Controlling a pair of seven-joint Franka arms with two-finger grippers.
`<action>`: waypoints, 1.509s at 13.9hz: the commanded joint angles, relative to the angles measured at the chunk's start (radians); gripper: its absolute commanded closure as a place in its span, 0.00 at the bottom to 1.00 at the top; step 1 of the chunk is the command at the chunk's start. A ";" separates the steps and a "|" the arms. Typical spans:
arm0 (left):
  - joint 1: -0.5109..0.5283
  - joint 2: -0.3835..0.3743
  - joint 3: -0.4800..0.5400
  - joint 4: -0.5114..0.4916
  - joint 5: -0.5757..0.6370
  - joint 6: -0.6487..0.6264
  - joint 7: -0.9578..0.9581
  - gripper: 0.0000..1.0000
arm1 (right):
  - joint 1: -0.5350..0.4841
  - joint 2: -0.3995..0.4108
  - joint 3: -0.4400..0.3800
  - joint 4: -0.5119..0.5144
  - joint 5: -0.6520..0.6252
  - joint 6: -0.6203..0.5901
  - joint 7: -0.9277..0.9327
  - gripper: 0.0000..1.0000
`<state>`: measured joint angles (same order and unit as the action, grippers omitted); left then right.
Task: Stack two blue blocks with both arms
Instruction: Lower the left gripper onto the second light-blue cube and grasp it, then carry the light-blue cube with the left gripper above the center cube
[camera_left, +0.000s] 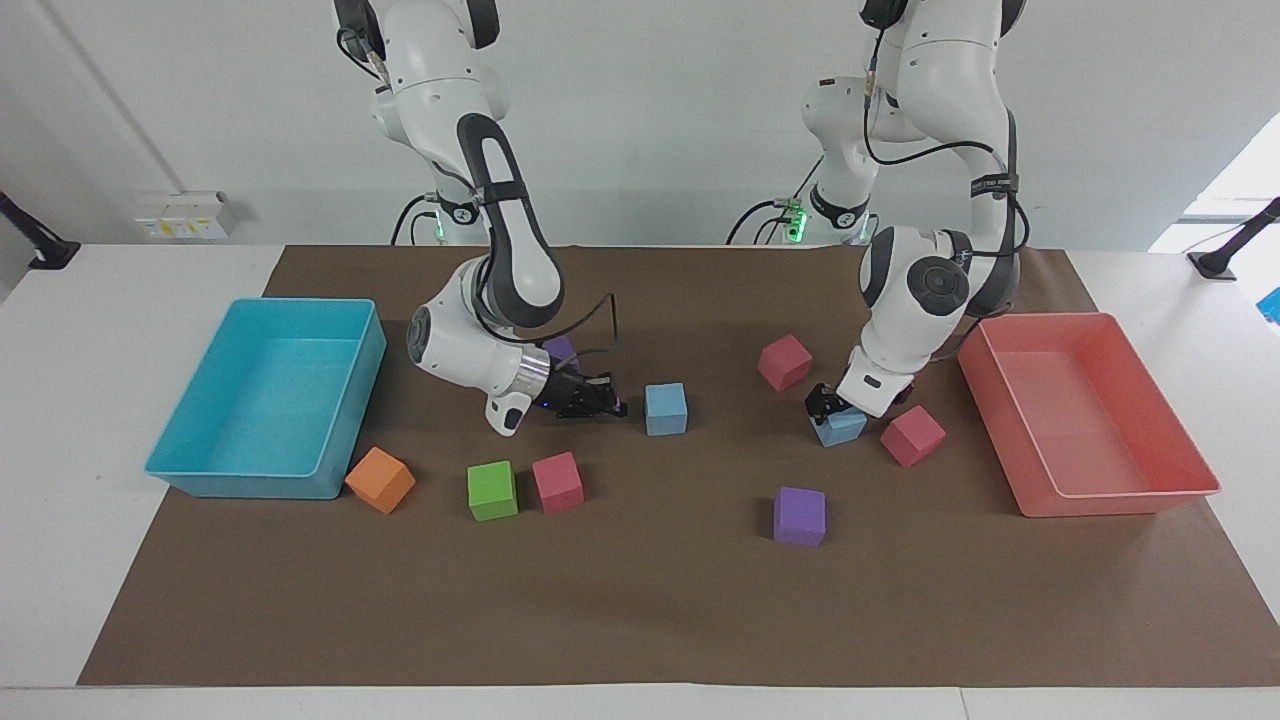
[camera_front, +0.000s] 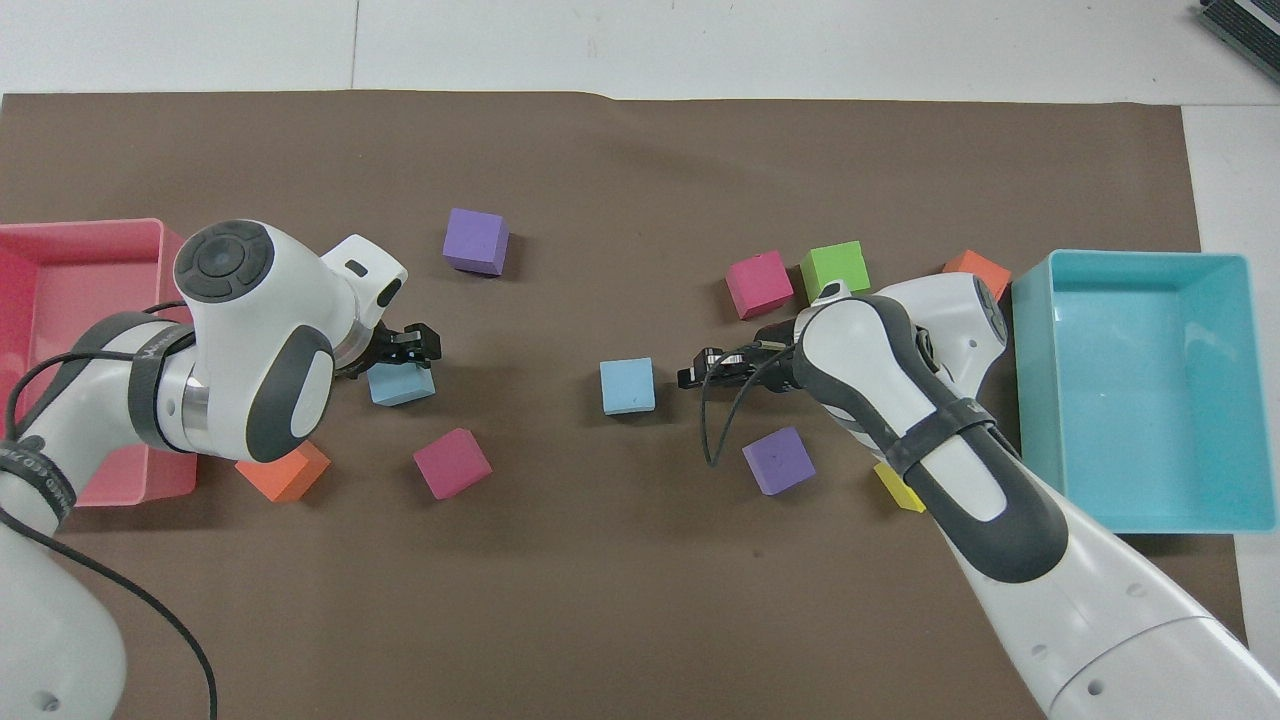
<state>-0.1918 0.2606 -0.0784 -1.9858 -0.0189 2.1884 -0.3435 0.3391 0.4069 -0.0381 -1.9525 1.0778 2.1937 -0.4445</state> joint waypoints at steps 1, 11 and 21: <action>-0.017 -0.035 0.011 -0.033 0.017 0.008 -0.043 0.92 | 0.003 -0.011 0.004 -0.020 0.036 0.027 -0.031 1.00; -0.136 -0.032 0.008 0.186 0.102 -0.148 -0.075 0.92 | 0.004 -0.011 0.004 -0.020 0.036 0.038 -0.010 1.00; -0.347 -0.004 0.003 0.245 0.077 -0.124 -0.291 0.94 | 0.001 -0.002 0.004 -0.022 0.036 0.020 -0.037 1.00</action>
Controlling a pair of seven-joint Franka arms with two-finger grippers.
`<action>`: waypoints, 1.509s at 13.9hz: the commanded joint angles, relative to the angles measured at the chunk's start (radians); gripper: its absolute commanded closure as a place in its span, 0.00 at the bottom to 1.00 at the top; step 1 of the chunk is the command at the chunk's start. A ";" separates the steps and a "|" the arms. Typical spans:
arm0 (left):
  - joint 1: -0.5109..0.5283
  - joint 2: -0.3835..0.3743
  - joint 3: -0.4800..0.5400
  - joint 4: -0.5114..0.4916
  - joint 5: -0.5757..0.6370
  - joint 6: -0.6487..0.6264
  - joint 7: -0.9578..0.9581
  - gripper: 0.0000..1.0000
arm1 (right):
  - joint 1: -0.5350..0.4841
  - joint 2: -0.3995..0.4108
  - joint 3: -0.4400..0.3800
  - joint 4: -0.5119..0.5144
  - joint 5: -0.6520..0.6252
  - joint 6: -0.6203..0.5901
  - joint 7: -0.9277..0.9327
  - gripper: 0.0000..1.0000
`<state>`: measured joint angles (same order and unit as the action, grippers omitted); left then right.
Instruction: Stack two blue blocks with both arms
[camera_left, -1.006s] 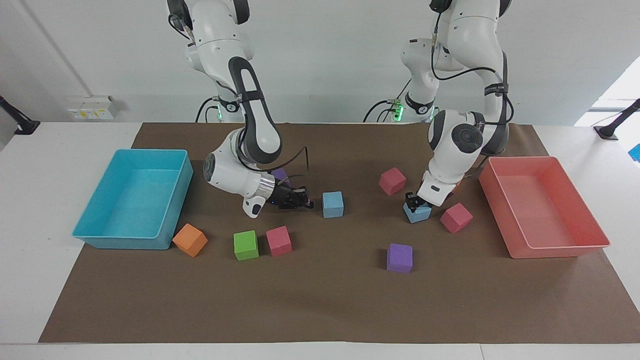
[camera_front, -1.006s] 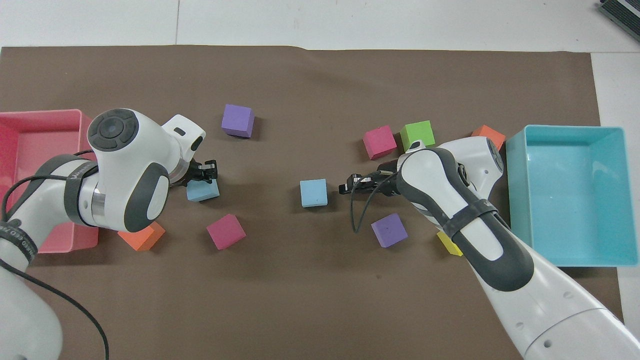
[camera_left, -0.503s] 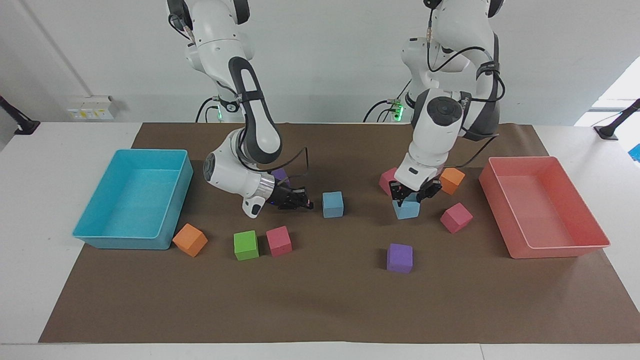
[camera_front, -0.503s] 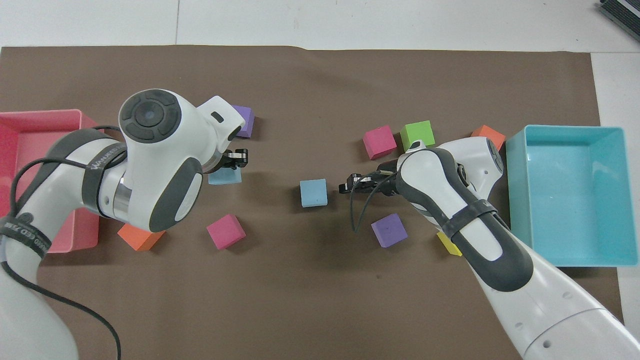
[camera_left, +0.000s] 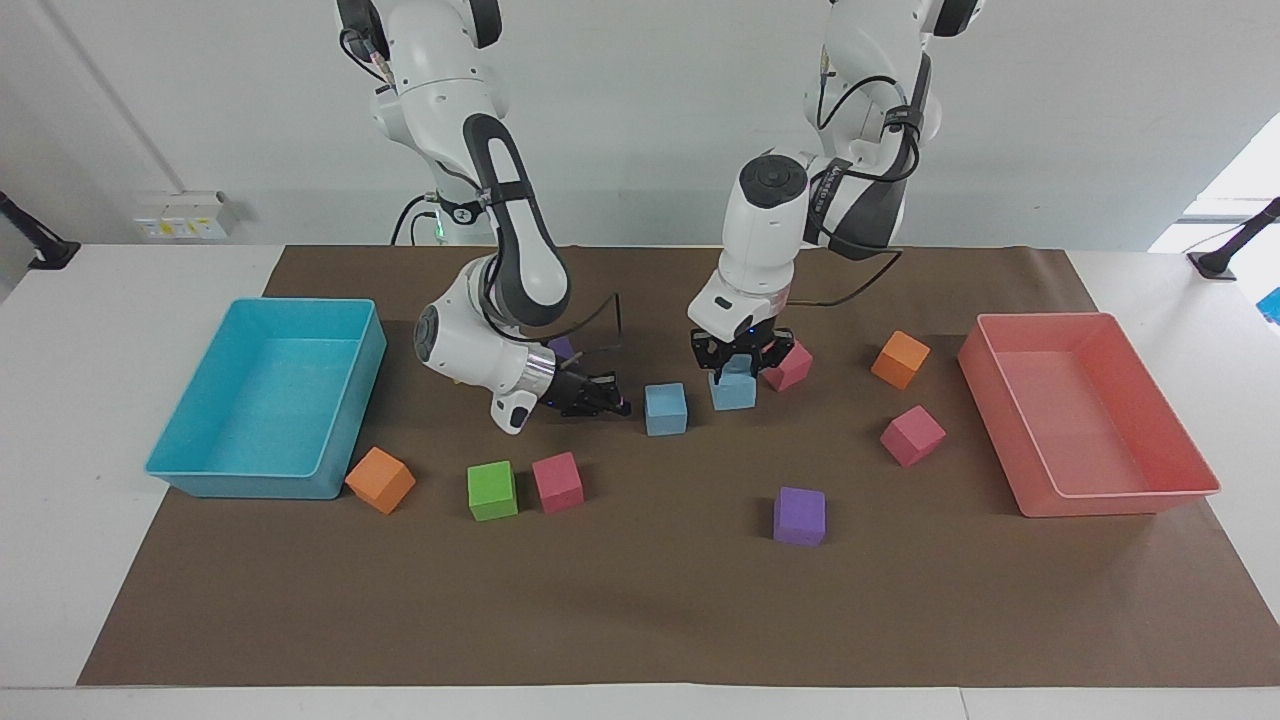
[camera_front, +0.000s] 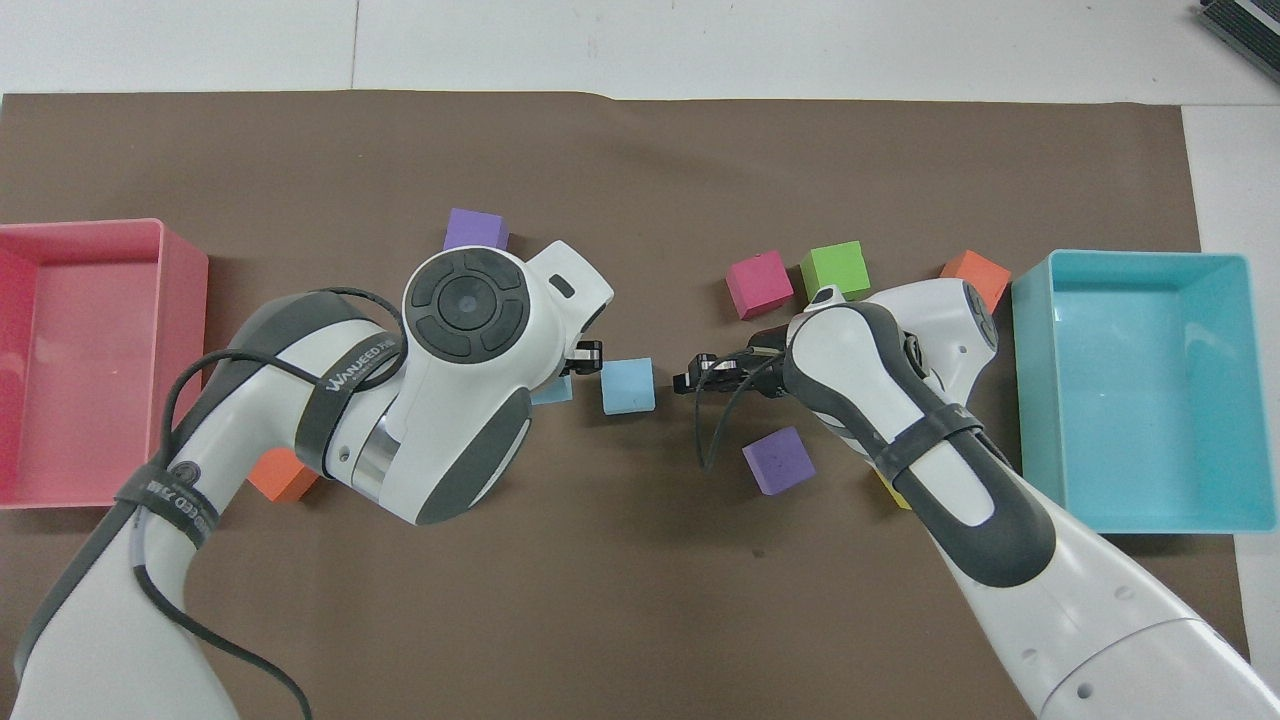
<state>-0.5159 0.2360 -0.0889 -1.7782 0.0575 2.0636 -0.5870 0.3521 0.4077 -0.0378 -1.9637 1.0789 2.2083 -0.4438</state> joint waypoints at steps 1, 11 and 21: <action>-0.024 0.026 0.014 0.043 -0.036 0.013 -0.054 0.94 | -0.005 -0.003 0.004 -0.011 0.036 0.011 -0.038 1.00; -0.095 0.138 0.011 0.169 -0.116 0.026 -0.096 0.95 | -0.001 -0.001 0.004 -0.011 0.041 0.017 -0.036 1.00; -0.098 0.126 0.011 0.117 -0.122 0.036 -0.091 0.95 | -0.001 -0.001 0.004 -0.011 0.041 0.017 -0.036 1.00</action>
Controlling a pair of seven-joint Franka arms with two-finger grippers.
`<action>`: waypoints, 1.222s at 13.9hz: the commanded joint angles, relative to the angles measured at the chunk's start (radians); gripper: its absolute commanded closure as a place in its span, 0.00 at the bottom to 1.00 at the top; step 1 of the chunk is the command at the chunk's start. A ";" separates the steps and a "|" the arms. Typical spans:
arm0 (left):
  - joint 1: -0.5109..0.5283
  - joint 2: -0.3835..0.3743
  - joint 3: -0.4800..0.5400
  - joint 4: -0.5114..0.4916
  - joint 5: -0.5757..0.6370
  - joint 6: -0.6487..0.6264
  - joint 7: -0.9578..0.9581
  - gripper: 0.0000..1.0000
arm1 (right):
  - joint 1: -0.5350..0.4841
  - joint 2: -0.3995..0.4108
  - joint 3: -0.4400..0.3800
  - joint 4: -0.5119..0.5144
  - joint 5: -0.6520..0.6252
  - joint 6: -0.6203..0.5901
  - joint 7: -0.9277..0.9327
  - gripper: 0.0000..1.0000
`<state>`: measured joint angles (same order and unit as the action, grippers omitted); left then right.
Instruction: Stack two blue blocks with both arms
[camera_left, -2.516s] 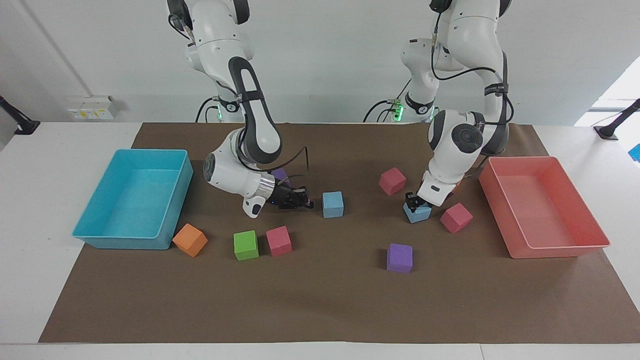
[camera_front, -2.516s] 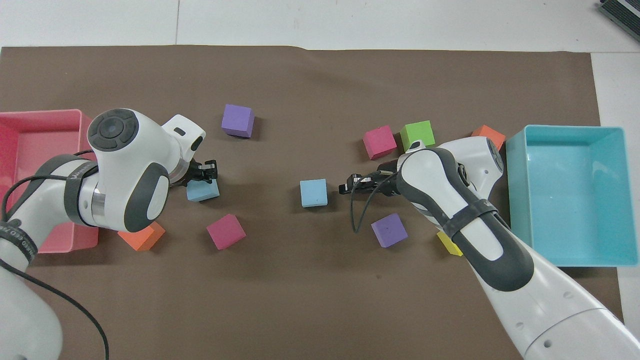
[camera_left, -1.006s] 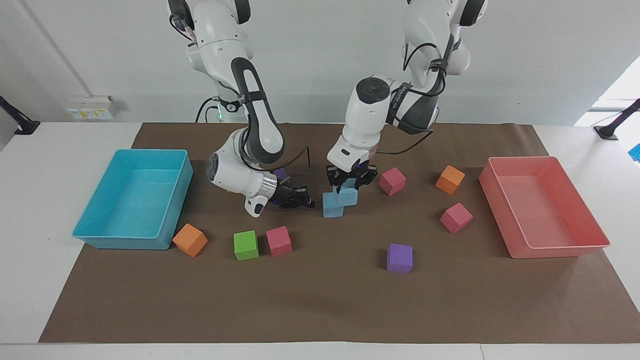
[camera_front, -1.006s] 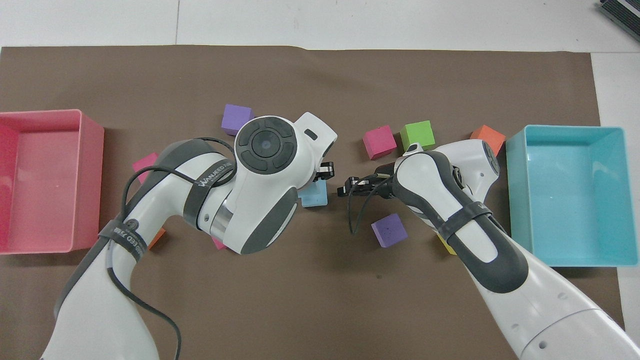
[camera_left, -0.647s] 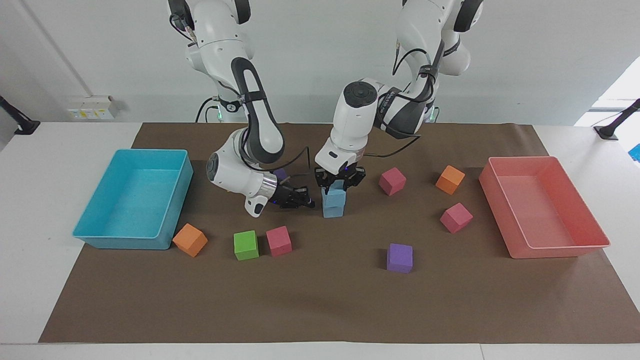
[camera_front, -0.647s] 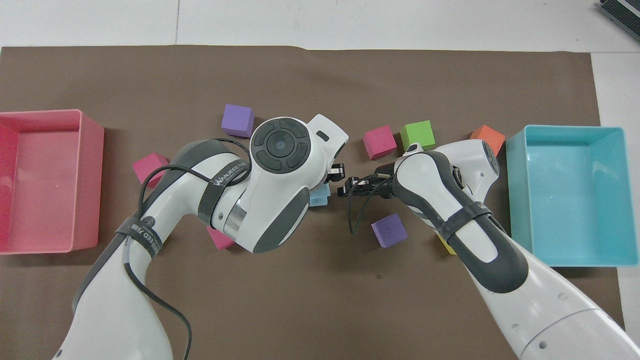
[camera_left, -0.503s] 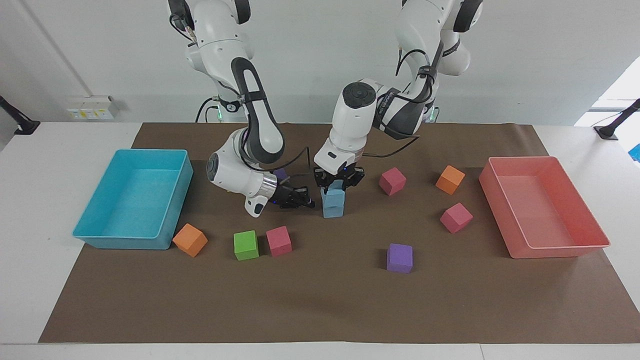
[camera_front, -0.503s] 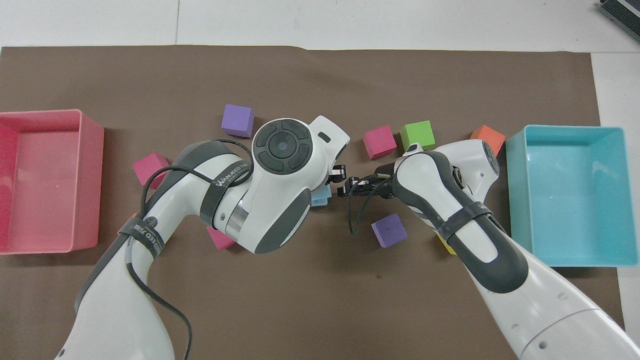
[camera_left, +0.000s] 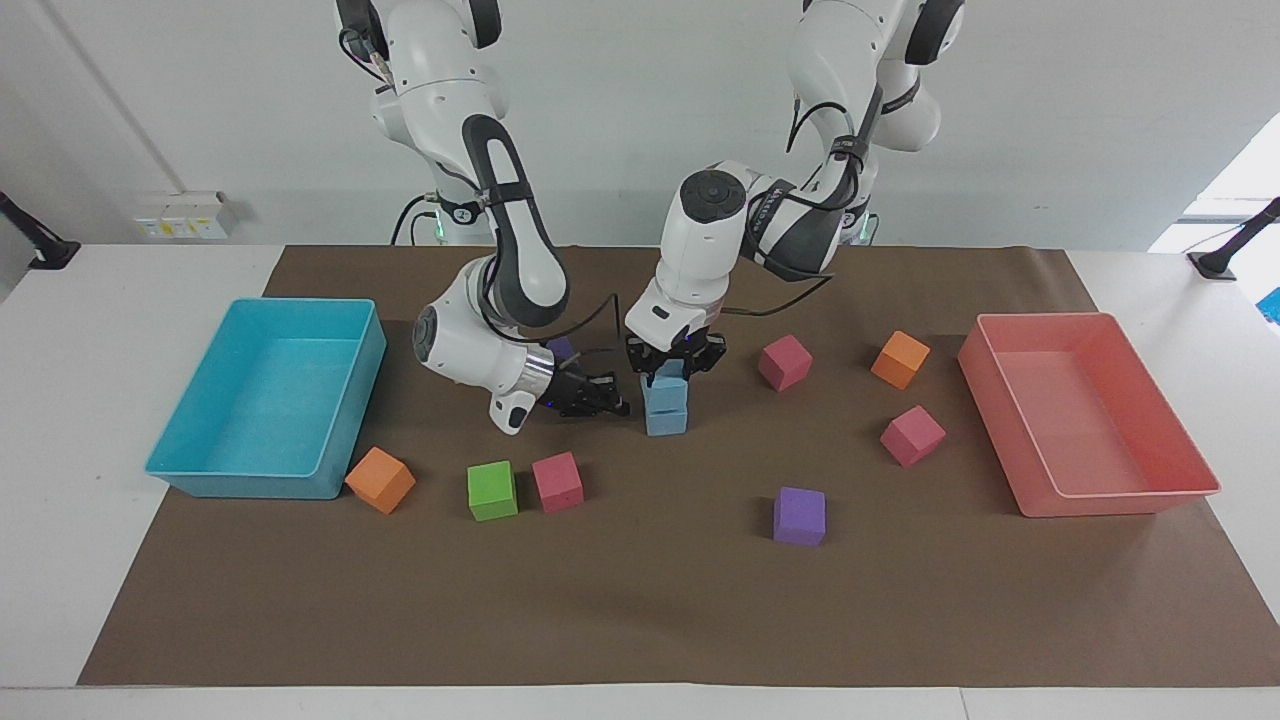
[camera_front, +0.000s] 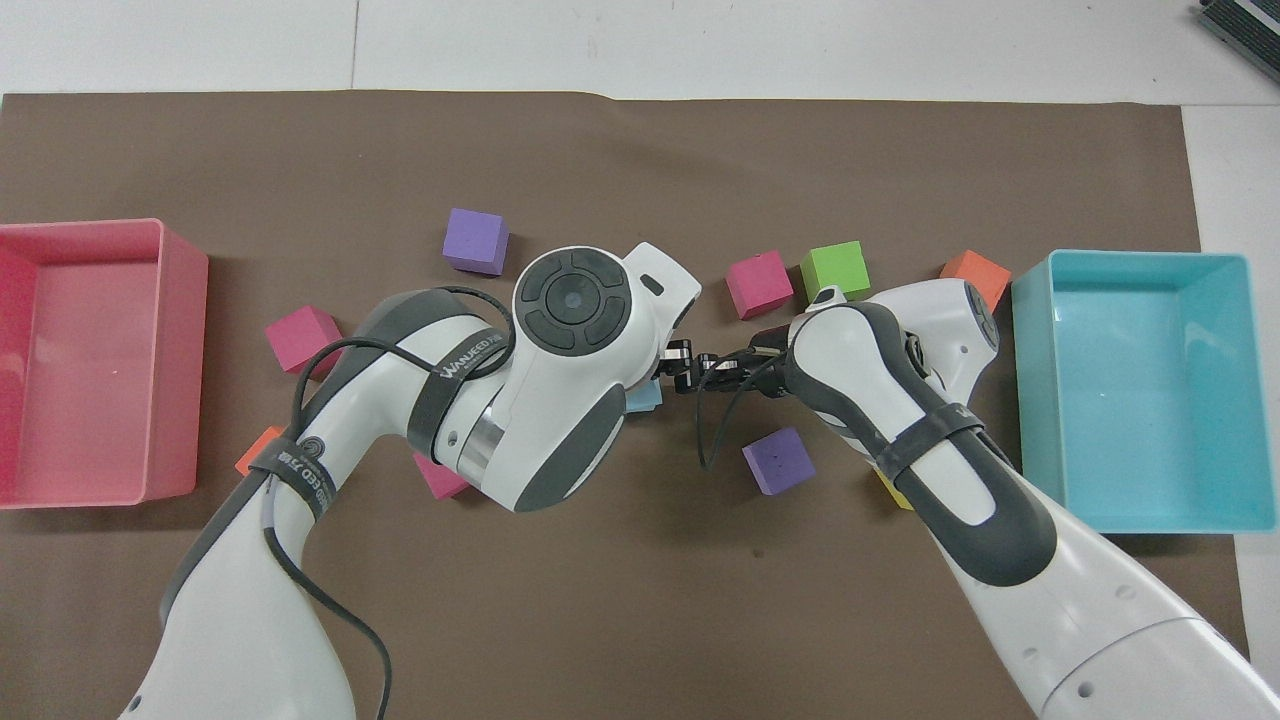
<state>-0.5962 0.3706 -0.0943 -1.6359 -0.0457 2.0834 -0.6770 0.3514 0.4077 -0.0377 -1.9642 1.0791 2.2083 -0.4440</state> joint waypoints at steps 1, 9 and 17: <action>-0.016 -0.007 0.016 -0.024 -0.019 0.018 -0.001 0.95 | 0.000 -0.003 0.004 -0.010 0.041 0.017 -0.036 1.00; -0.014 -0.015 0.016 -0.044 -0.017 0.015 0.004 0.94 | 0.000 -0.001 0.004 -0.010 0.042 0.017 -0.036 1.00; -0.014 -0.015 0.016 -0.047 -0.017 0.033 0.005 0.91 | 0.000 -0.001 0.004 -0.010 0.042 0.017 -0.036 1.00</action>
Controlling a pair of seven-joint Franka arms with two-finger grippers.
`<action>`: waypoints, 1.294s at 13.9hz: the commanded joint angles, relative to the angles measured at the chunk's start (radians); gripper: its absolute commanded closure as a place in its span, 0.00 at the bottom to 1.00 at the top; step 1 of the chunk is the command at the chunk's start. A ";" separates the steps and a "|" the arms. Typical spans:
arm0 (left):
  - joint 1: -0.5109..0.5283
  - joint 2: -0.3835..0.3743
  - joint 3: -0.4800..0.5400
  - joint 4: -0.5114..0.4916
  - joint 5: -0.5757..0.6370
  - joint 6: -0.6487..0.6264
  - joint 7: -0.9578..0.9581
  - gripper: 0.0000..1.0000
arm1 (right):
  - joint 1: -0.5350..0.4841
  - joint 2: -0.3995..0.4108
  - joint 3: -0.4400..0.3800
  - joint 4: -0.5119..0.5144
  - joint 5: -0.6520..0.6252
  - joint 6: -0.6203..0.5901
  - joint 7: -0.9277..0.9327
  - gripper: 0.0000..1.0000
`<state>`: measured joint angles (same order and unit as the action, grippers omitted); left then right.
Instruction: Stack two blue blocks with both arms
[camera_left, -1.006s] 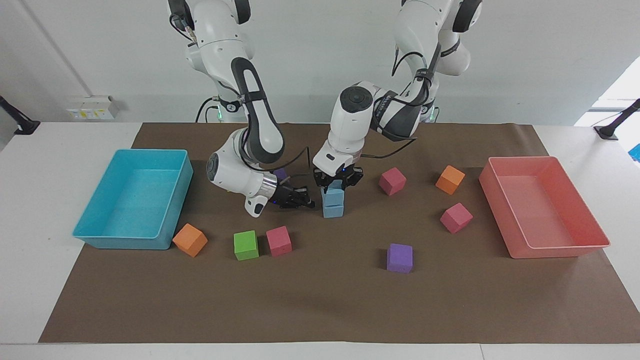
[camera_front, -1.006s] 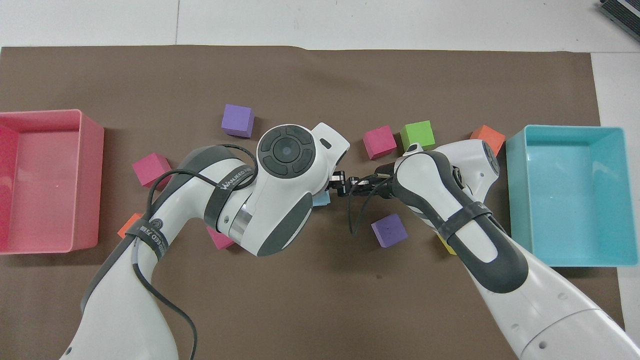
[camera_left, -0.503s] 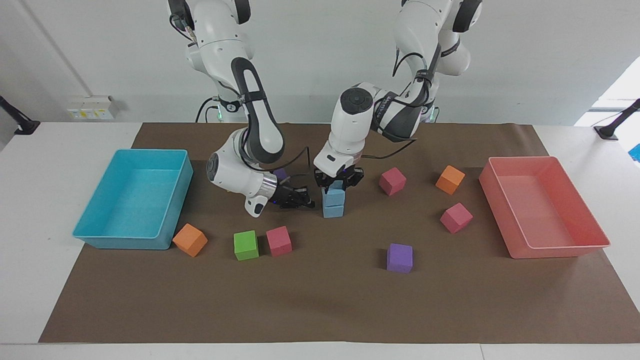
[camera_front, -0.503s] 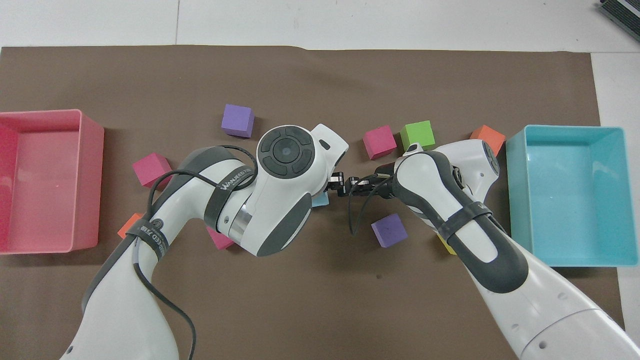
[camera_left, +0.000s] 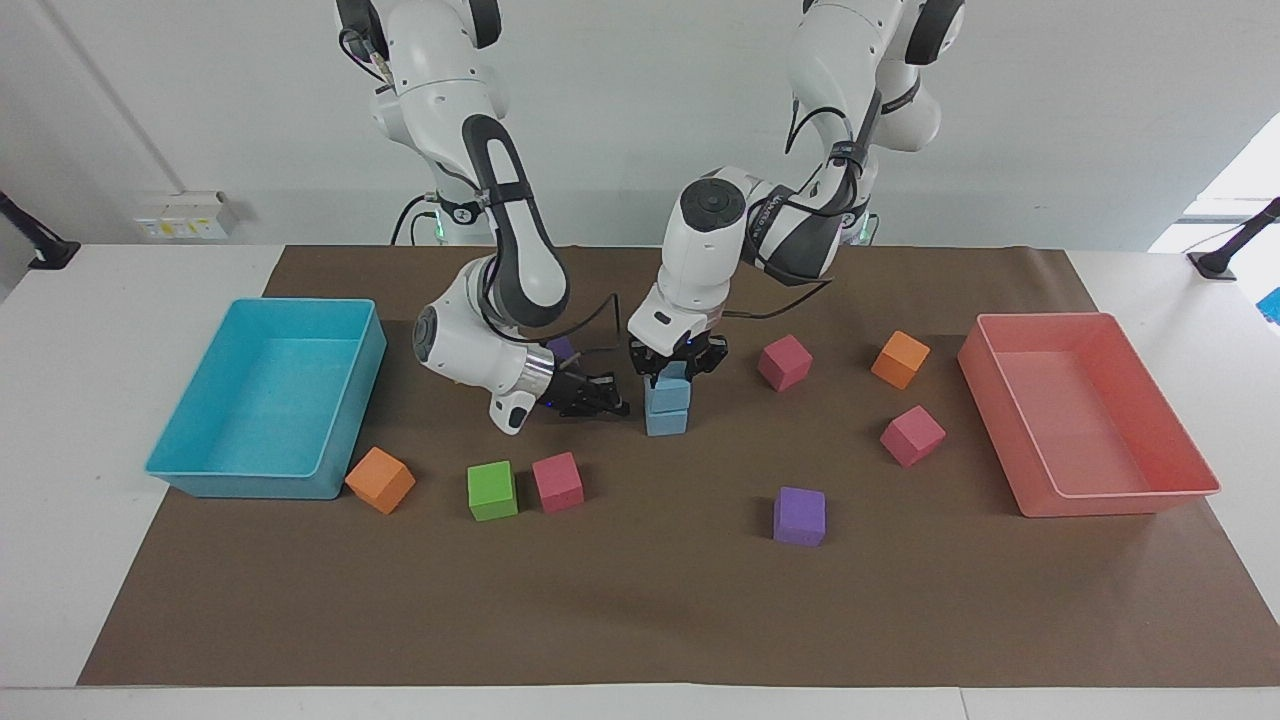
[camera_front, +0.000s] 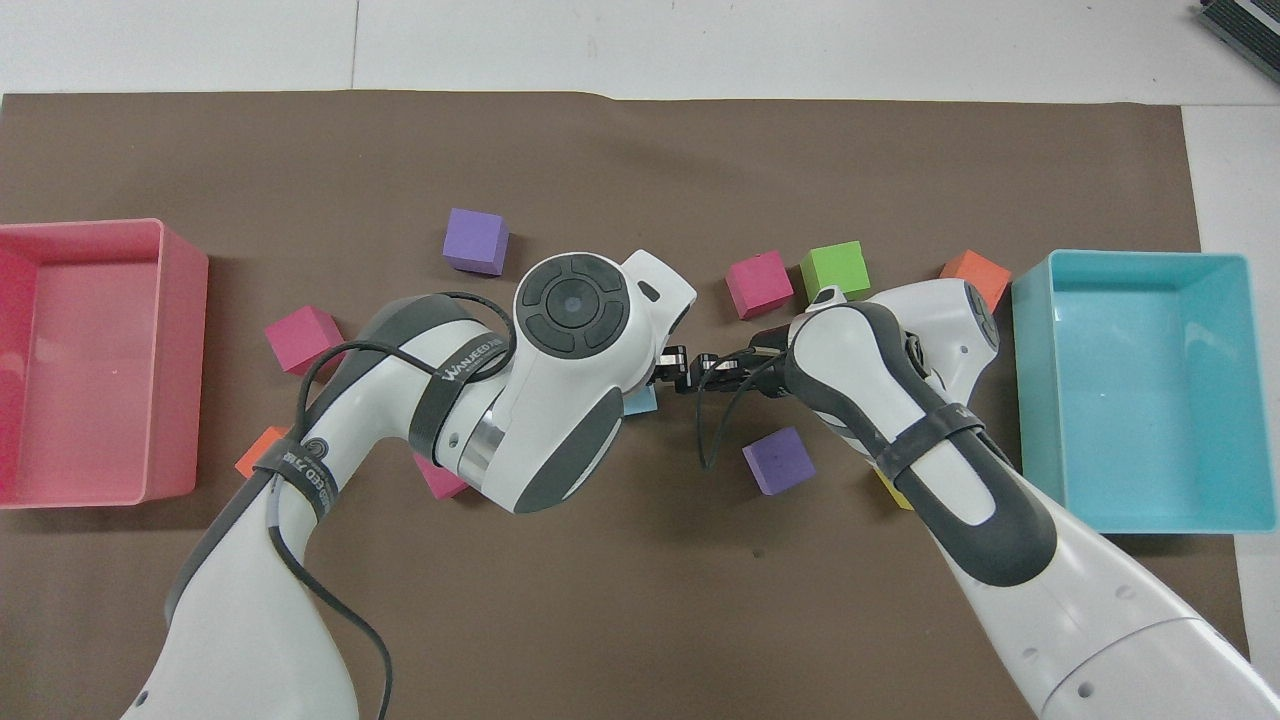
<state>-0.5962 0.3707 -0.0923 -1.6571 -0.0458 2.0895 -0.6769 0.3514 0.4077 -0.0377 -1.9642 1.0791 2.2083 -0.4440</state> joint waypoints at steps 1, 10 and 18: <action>-0.013 -0.015 0.014 -0.026 -0.017 0.027 0.005 0.88 | 0.000 -0.001 0.004 -0.010 0.042 0.017 -0.036 1.00; -0.013 -0.015 0.013 -0.029 -0.019 0.027 0.003 0.54 | 0.000 -0.001 0.005 -0.010 0.042 0.017 -0.036 1.00; -0.011 -0.016 0.013 -0.030 -0.019 0.029 0.005 0.39 | 0.001 -0.001 0.005 -0.010 0.042 0.017 -0.035 1.00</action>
<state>-0.5962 0.3707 -0.0926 -1.6597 -0.0458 2.0939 -0.6769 0.3520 0.4077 -0.0368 -1.9642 1.0791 2.2083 -0.4440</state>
